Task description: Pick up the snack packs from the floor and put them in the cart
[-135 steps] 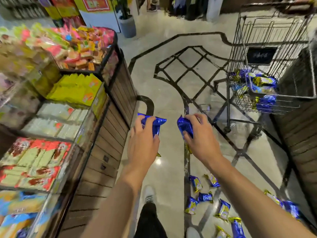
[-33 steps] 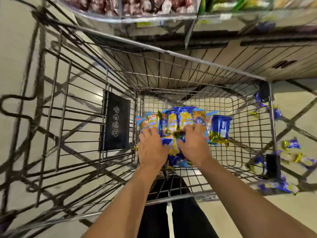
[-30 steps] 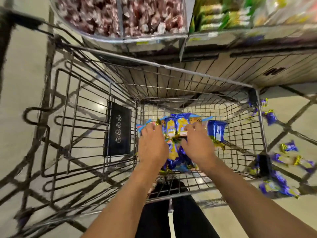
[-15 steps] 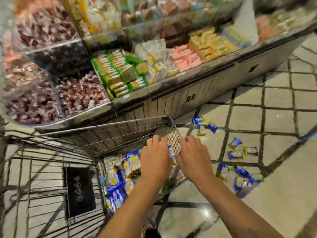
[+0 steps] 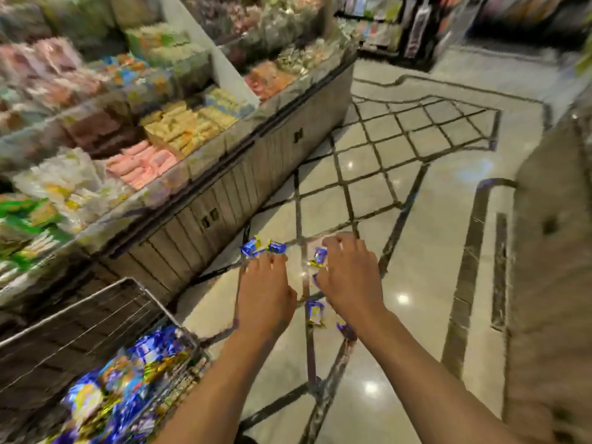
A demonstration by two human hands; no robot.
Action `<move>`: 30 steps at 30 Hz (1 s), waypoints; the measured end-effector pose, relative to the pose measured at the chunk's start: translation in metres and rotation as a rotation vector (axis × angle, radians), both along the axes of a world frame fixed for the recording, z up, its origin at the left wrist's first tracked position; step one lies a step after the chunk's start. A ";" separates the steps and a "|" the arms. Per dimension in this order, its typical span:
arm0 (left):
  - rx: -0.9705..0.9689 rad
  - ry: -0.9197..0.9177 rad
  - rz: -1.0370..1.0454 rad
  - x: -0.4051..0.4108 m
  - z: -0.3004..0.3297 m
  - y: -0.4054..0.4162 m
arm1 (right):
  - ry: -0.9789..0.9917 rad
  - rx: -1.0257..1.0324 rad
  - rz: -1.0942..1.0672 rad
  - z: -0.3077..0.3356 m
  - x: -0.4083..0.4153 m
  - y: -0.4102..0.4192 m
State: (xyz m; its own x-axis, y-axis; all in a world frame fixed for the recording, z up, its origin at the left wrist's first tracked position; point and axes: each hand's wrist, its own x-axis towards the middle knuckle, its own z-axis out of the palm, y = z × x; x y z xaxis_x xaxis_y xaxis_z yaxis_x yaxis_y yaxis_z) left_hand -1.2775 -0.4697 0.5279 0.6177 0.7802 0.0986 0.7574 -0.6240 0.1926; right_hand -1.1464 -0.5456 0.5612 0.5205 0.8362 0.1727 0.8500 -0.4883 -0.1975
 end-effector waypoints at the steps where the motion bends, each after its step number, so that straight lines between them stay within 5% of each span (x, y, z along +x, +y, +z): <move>1: -0.003 0.004 -0.021 0.022 0.002 -0.003 | 0.000 0.007 -0.033 0.001 0.023 -0.011; 20: -0.075 0.070 -0.307 0.377 -0.011 0.032 | -0.028 -0.134 -0.288 -0.031 0.346 -0.039; 30: -0.064 0.127 -0.198 0.559 -0.028 0.055 | 0.018 -0.092 -0.129 -0.055 0.541 0.011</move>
State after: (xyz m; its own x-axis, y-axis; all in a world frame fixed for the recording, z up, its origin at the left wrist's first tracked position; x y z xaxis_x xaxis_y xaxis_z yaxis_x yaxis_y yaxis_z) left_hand -0.7182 -0.4144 0.5004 0.7638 0.6445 -0.0355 0.6419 -0.7525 0.1475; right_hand -0.6050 -0.5343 0.5058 0.6270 0.7740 0.0878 0.7757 -0.6101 -0.1614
